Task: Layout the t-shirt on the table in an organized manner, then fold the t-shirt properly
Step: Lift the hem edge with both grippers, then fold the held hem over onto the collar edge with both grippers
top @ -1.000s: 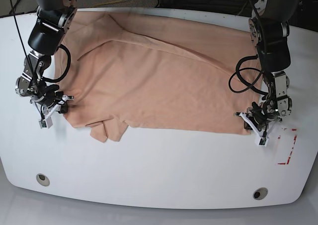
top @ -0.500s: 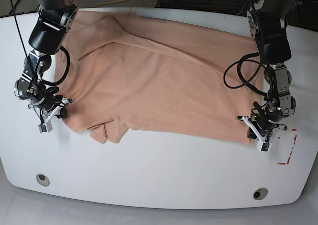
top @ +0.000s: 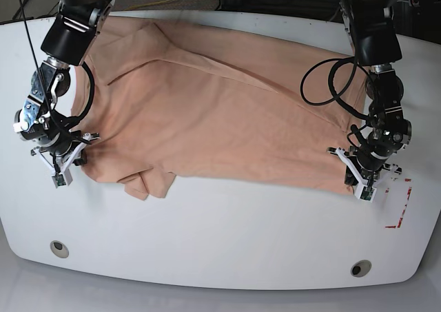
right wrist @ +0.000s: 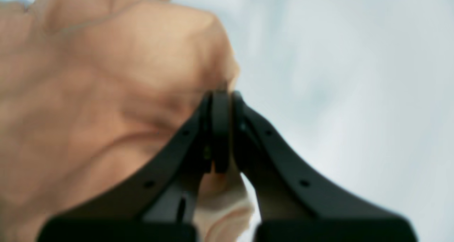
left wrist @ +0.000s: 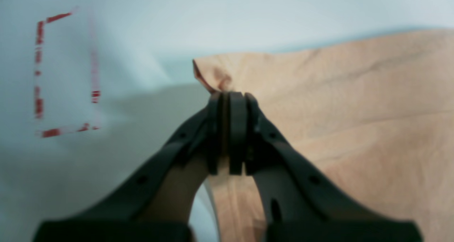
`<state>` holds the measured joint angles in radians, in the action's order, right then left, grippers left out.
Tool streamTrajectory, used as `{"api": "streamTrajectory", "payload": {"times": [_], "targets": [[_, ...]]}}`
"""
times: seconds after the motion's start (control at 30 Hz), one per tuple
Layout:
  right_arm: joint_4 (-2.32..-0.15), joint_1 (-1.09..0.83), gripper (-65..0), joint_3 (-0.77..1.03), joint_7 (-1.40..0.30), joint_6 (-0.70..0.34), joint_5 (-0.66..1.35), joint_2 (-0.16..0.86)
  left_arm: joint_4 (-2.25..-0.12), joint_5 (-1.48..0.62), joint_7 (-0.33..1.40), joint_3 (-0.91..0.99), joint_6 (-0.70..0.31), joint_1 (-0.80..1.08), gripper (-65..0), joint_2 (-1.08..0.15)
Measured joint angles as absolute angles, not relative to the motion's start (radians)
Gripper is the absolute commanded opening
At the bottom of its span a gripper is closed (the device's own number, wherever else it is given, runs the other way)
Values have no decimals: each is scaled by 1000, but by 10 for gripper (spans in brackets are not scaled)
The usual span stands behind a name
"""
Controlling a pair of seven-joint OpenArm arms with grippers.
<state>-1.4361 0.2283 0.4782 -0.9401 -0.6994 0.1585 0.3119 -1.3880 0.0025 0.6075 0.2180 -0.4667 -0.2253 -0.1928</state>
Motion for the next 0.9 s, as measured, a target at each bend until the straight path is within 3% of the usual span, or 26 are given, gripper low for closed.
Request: {"api": "streamTrajectory", "payload": {"times": [0.57,0.7,0.9], "targets": [[-1771,56,-642,479,-1111,-703,160,307,-1578,-7,610,216,-472,-44,-627,-256],[-1831,29,-642,479,-1169,-700,164,307,-1583,-1,676,220,-475,-31,-628,-261],[-1906,-32,-641,478,-1211,-700,165,308,-1626,-16,745,279,-601,-16,-628,-257]]}}
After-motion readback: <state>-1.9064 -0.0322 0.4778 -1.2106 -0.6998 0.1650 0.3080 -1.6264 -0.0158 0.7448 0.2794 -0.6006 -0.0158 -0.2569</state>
